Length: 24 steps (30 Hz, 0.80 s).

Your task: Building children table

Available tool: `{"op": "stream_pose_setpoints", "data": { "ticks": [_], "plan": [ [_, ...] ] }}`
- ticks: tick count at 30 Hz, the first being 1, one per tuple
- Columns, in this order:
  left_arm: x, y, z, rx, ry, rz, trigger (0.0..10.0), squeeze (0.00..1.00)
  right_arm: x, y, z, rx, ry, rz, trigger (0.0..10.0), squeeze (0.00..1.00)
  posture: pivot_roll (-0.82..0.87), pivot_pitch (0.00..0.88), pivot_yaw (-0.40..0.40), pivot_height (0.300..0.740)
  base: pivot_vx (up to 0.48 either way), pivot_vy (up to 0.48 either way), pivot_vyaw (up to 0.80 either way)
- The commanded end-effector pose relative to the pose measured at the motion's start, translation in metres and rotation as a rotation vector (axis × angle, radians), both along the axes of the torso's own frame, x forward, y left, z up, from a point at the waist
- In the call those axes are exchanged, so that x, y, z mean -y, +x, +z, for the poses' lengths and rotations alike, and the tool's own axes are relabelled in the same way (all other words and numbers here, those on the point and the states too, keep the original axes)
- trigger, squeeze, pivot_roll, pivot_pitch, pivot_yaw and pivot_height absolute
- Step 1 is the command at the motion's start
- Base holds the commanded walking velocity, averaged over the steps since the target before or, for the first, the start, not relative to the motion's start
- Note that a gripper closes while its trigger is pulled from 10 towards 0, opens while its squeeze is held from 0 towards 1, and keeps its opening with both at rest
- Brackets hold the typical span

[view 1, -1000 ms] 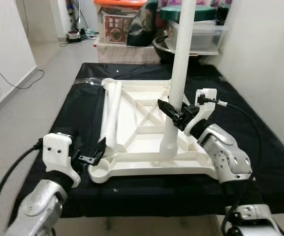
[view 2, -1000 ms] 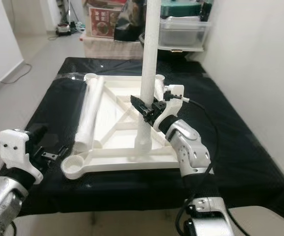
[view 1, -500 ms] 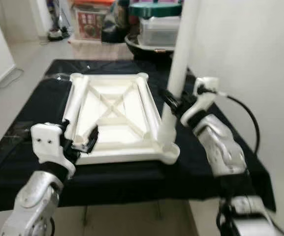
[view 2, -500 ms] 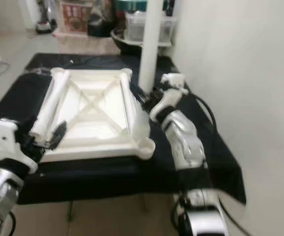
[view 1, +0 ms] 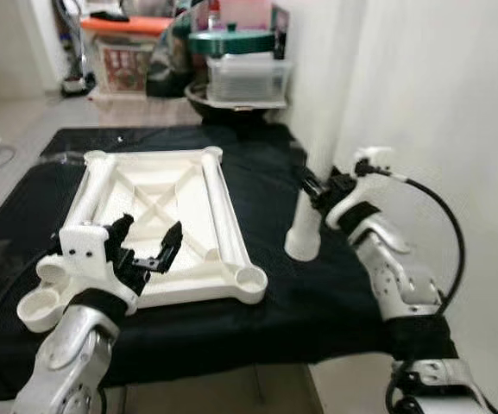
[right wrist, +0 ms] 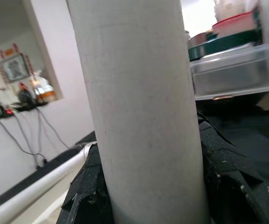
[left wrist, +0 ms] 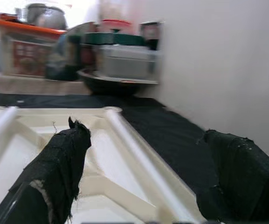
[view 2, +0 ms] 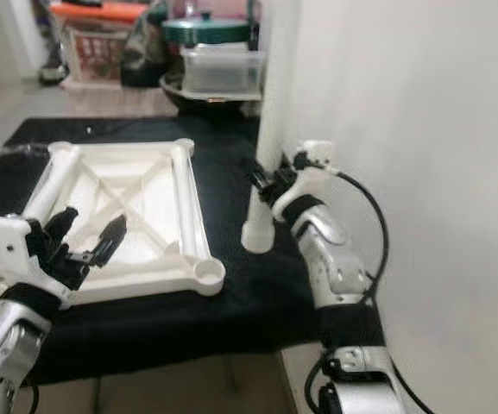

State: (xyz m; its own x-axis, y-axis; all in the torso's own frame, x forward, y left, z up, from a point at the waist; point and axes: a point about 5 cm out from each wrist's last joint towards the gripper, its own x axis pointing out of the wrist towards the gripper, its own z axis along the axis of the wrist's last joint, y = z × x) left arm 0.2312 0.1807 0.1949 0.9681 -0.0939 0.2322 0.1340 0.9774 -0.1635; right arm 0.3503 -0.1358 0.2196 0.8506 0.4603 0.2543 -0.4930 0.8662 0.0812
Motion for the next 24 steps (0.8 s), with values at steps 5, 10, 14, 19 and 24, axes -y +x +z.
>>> {"op": "stream_pose_setpoints", "data": {
  "ticks": [5,10,14,19,24],
  "plan": [
    [-0.001,0.0025,-0.0036,-0.027,-0.01,-0.003,10.0,0.0,0.0036,0.0003,0.0016,0.012,-0.009,-0.005,10.0,0.0,0.1,0.0,-0.078,0.74,0.0,0.468,-0.16],
    [-0.0033,0.0035,-0.0019,-0.023,-0.018,0.006,10.0,0.0,0.003,0.0007,0.0025,0.015,-0.009,-0.002,10.0,0.0,0.09,0.0,-0.073,0.74,0.0,0.192,0.0],
    [-0.0044,0.0032,-0.0014,-0.02,-0.027,0.004,10.0,0.0,0.0031,0.001,0.0027,0.006,0.002,0.003,10.0,0.0,0.09,0.0,-0.071,0.74,0.0,0.0,-0.12],
    [-0.0039,0.0037,-0.0018,-0.03,-0.02,-0.009,10.0,0.0,0.0034,0.0,0.004,0.017,-0.008,0.006,10.0,0.0,0.09,0.0,-0.071,0.74,0.0,0.096,-0.57],
    [-0.0049,0.0039,-0.0011,-0.027,-0.016,-0.006,10.0,0.0,0.0022,-0.0013,0.0053,0.017,0.009,0.03,10.0,0.0,0.08,0.0,-0.07,0.74,0.0,0.192,0.0]
  ]
}}
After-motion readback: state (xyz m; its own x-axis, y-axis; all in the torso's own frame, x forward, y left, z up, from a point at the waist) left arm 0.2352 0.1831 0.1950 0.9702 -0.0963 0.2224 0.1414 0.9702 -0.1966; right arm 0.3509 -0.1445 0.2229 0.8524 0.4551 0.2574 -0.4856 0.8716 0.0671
